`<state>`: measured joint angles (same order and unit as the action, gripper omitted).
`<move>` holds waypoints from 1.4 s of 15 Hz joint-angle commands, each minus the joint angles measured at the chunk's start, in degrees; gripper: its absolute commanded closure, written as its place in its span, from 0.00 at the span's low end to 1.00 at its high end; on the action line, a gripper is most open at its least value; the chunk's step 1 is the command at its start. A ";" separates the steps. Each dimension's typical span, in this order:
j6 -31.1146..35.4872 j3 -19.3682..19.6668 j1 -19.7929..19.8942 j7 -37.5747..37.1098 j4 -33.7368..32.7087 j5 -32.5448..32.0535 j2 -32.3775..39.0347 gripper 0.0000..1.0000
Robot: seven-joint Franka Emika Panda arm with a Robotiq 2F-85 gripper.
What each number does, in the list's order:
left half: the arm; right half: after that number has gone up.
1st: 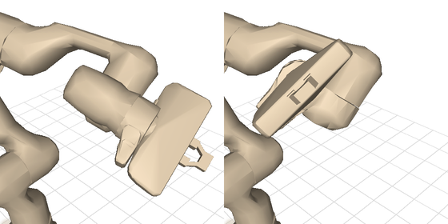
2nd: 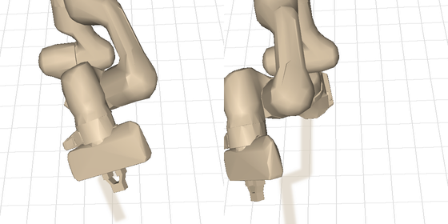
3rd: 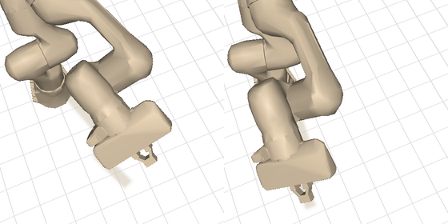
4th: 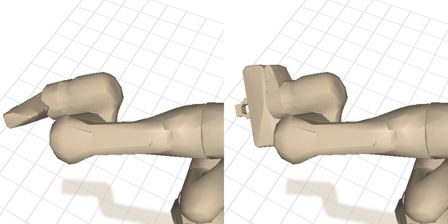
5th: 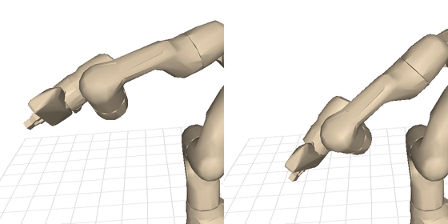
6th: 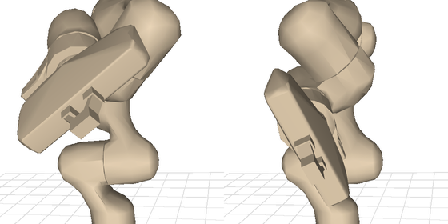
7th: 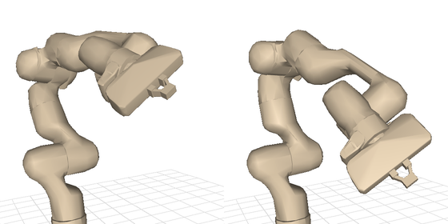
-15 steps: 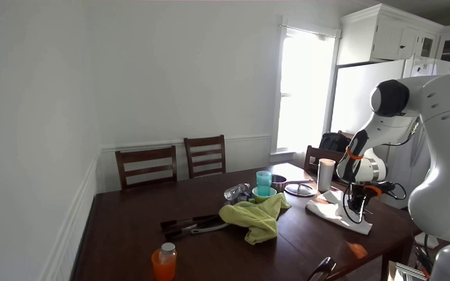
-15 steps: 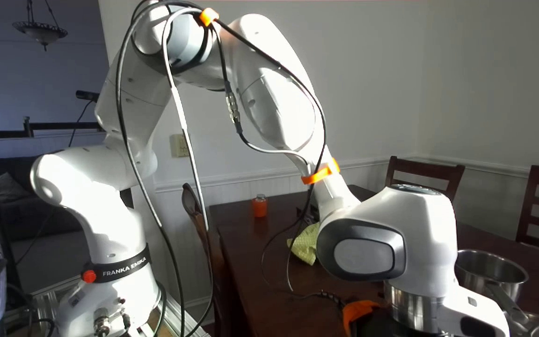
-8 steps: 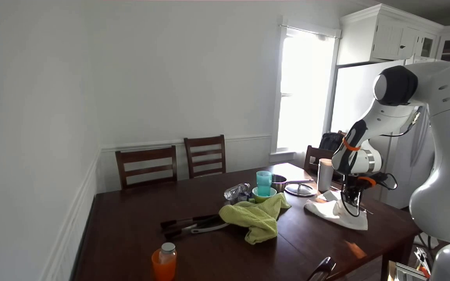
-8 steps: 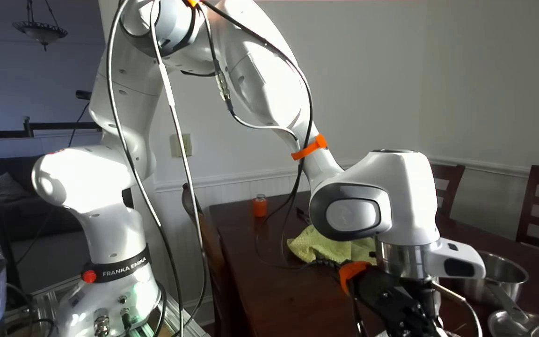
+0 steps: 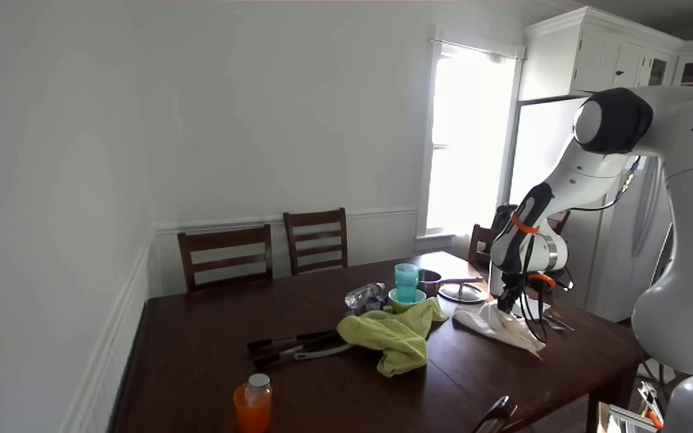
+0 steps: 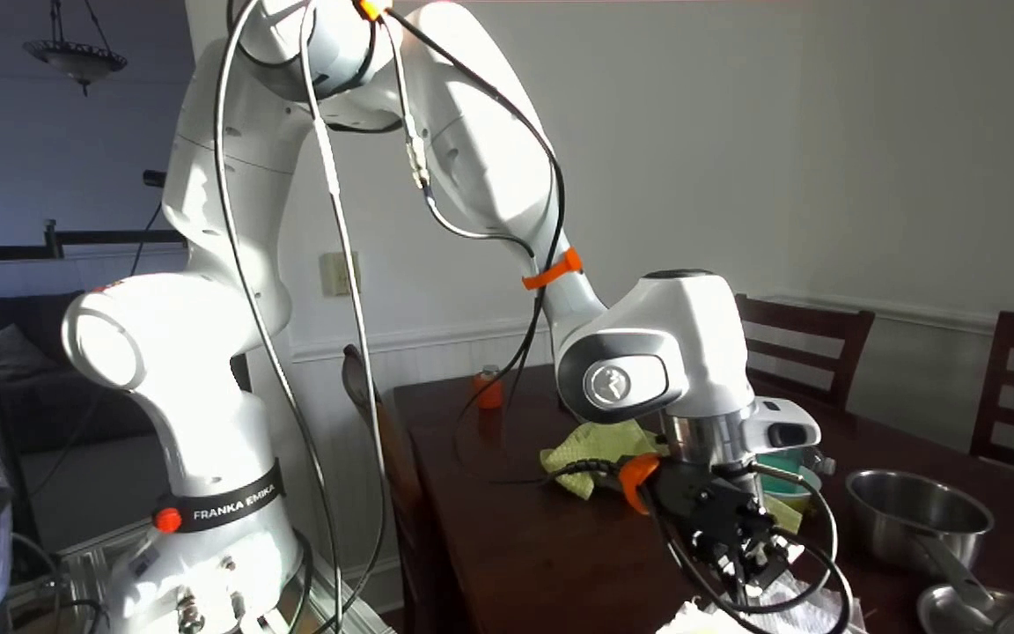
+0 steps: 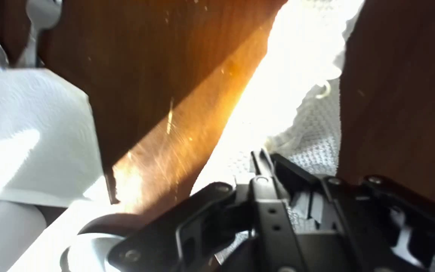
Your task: Put the spoon on the towel, then fold the towel
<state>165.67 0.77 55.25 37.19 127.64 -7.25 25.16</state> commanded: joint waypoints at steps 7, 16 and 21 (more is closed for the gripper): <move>1.67 -6.66 0.21 11.67 5.03 1.33 0.94 0.98; -2.79 -14.02 9.38 18.34 4.50 10.71 -2.39 0.26; -6.34 -14.47 12.94 22.93 2.75 20.64 -7.76 0.00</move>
<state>162.92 -13.32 66.09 56.74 130.99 7.75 21.39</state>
